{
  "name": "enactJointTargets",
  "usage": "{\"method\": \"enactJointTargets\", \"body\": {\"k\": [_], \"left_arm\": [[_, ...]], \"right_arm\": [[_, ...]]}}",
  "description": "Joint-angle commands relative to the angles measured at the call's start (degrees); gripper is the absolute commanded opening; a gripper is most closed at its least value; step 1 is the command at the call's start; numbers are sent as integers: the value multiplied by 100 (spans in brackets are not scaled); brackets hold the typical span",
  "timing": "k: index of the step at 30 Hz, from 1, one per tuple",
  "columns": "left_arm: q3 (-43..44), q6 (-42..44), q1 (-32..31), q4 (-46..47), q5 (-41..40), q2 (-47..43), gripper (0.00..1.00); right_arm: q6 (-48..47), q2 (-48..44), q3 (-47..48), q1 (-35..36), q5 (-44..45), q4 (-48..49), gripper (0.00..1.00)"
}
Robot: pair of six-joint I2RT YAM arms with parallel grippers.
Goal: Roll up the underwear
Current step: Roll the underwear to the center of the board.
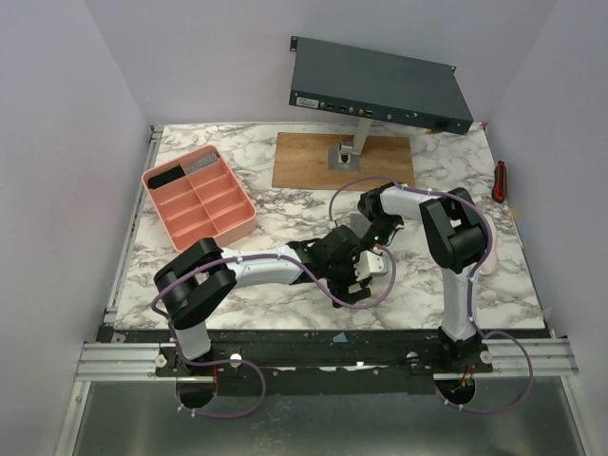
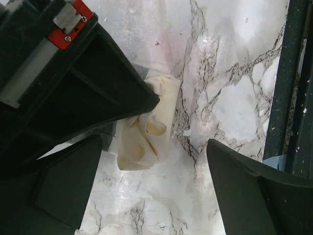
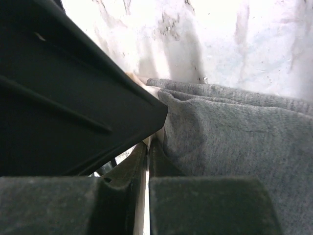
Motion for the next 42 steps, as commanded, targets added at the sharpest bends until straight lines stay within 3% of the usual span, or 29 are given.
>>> {"method": "enactJointTargets", "body": {"k": [1, 8, 12, 19, 25, 34, 42], "left_arm": [[87, -219, -28, 290, -116, 156, 95], [109, -264, -19, 253, 68, 257, 78], [235, -265, -19, 76, 275, 343, 54], [342, -326, -19, -82, 458, 455, 33], [364, -435, 64, -165, 564, 551, 0], [415, -555, 284, -343, 904, 593, 0], [557, -656, 441, -443, 1203, 684, 0]], "right_arm": [[-57, 137, 49, -16, -55, 86, 5], [-12, 109, 18, -24, -48, 140, 5], [29, 113, -12, -28, -31, 206, 6], [88, 98, -81, -16, -24, 295, 6], [167, -23, -125, -19, 22, 316, 11], [313, -417, -41, -86, 134, 193, 37], [331, -767, 8, -282, 372, -10, 46]]}}
